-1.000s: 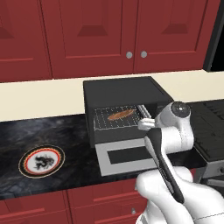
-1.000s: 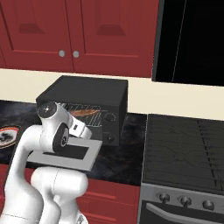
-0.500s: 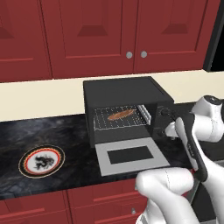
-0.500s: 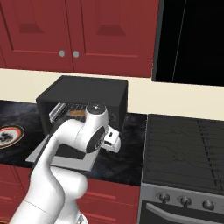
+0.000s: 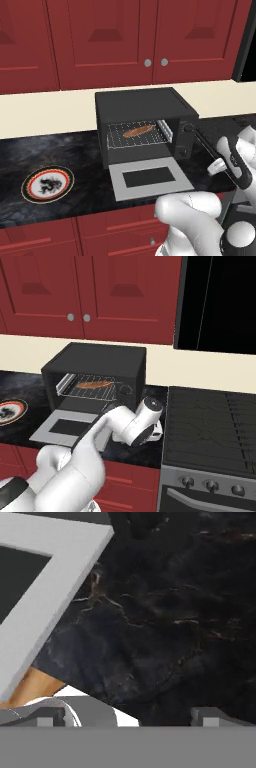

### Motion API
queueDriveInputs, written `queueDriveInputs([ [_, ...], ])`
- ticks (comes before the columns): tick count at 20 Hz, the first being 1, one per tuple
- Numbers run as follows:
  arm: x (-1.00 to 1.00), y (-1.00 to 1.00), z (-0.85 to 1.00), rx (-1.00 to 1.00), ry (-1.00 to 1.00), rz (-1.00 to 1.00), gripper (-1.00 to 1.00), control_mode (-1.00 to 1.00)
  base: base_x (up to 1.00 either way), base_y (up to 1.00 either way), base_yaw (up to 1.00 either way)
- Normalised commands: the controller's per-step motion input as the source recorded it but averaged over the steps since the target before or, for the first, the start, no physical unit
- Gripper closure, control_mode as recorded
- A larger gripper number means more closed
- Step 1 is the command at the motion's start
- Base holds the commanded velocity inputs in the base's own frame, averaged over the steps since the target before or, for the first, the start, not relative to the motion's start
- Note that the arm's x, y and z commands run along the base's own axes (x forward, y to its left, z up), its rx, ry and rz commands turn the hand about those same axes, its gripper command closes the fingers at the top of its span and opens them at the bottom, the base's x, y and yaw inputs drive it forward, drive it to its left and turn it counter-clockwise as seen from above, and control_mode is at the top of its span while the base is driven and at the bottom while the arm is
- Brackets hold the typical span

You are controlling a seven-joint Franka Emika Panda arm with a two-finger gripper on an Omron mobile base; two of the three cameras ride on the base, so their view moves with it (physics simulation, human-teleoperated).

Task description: Pull the toaster oven rack outwards. Pick up the baguette from the plate and place it on the toaster oven rack. Close the toaster oven door fully and set the temperature to the lowest setting.

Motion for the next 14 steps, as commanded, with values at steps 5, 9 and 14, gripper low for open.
queueDriveInputs([
  [5, 0.26, -0.01, -0.66, 0.02, -0.11, 0.71, -1.0, -1.0, 0.0, 0.0, 0.0],
  [9, 0.33, 0.3, -0.47, 0.05, -0.27, 0.54, -1.0, -1.0, 0.0, 0.0, 0.0],
  [14, 0.21, 0.07, -0.45, 0.15, -0.15, 0.45, -1.0, -1.0, 0.0, 0.0, 0.0],
])
